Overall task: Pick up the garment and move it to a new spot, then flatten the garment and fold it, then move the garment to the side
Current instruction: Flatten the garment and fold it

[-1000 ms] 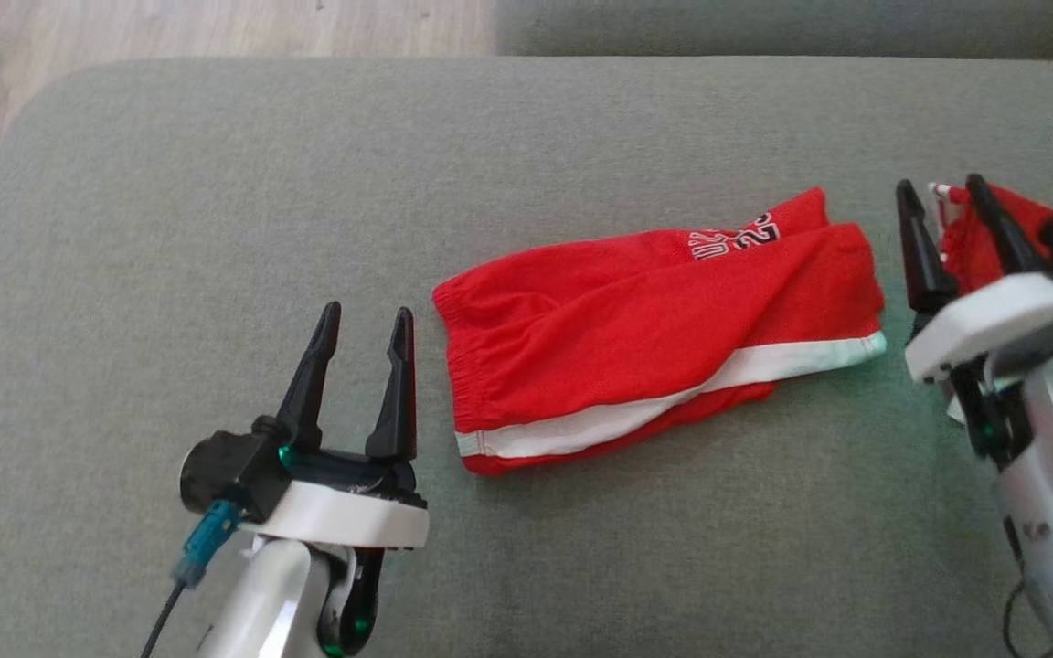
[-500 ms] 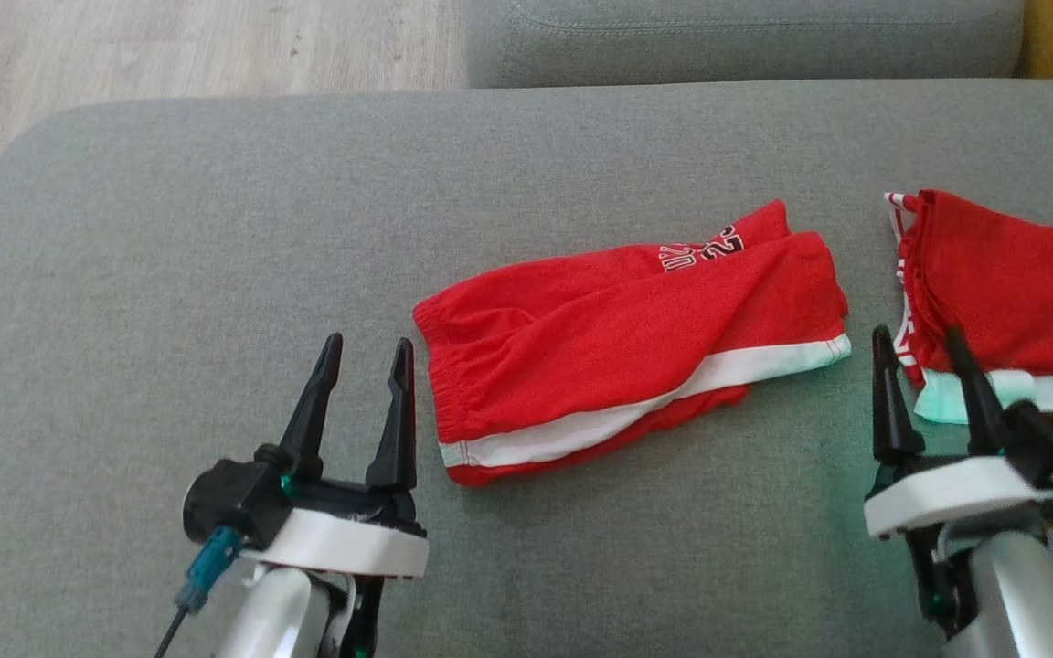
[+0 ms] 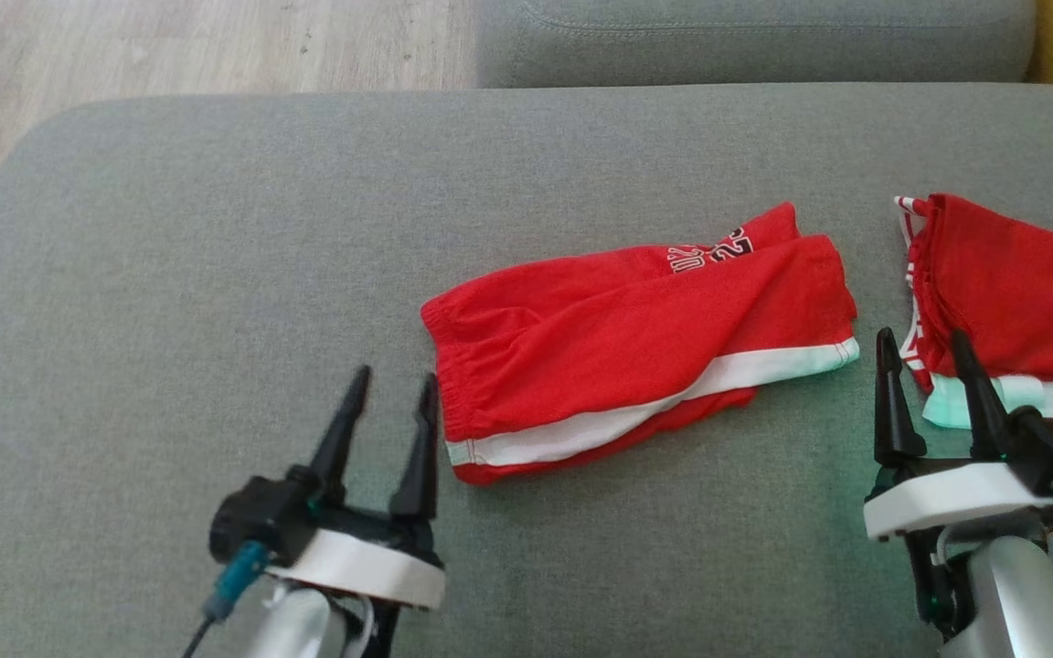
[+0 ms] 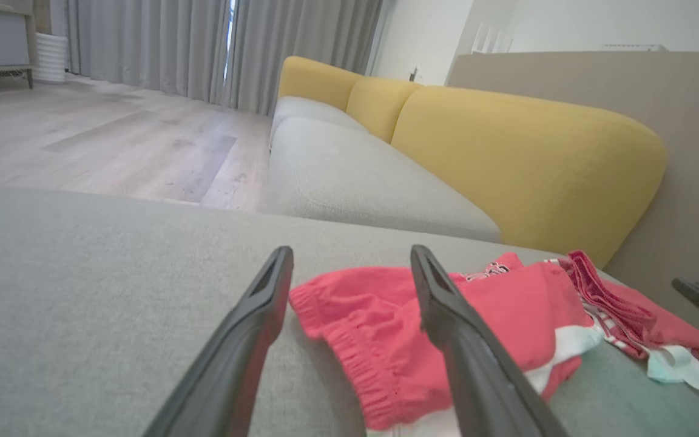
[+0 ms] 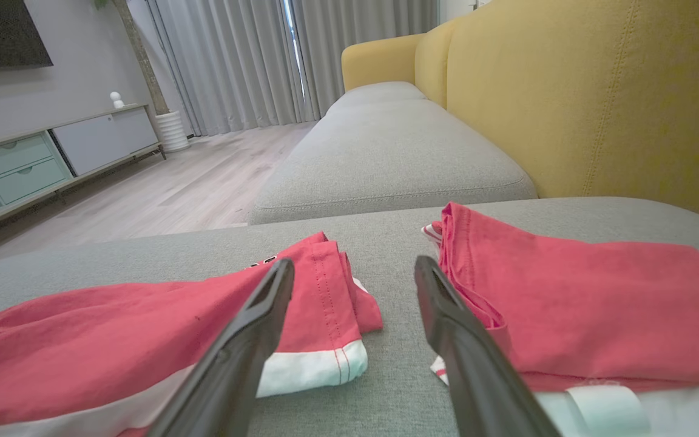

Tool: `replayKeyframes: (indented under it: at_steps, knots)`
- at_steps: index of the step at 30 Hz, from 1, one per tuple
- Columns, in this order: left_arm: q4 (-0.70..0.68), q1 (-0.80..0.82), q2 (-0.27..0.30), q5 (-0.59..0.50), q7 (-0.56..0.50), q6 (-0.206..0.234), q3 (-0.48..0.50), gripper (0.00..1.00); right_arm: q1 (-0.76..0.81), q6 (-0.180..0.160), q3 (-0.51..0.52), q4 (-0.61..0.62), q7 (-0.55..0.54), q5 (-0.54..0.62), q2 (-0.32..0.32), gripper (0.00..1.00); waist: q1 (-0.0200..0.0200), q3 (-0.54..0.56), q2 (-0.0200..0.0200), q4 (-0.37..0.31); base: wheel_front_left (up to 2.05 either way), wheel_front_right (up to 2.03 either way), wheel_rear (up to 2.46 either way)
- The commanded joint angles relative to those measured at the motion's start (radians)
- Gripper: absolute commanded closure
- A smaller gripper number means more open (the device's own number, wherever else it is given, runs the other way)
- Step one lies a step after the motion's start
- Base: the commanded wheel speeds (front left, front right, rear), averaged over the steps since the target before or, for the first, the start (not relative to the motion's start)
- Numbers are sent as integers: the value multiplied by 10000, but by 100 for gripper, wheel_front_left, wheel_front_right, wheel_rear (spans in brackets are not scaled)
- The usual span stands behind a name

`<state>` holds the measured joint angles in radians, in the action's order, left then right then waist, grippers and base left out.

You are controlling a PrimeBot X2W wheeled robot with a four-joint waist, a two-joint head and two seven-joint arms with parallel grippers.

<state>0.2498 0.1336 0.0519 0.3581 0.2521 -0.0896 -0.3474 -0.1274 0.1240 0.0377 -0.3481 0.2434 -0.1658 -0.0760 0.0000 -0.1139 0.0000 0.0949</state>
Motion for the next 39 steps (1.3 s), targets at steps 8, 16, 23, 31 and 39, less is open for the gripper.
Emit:
replayKeyframes:
  at_steps: [8,16,23,31,39]
  knots:
    - [449,38,455,224,-1205,-305,-613,0,-215,67,-65,349,13,40,45,0,0,-114,0,47,0,0,0]
    - [550,262,668,659,-1760,-373,-1013,0,-292,67,-68,338,-9,56,58,0,0,-288,0,-61,0,0,0]
    - [547,377,786,892,-1787,-392,-1313,0,-312,67,-46,299,-2,115,66,0,0,-370,0,-135,0,0,0]
    - [730,662,793,1081,-1728,-399,-1530,0,-399,67,-76,270,-21,171,72,0,0,-498,0,-191,0,0,0]
    - [859,850,827,1187,-1662,-403,-1718,0,-456,67,-62,249,-22,187,75,0,0,-629,0,-235,0,0,0]
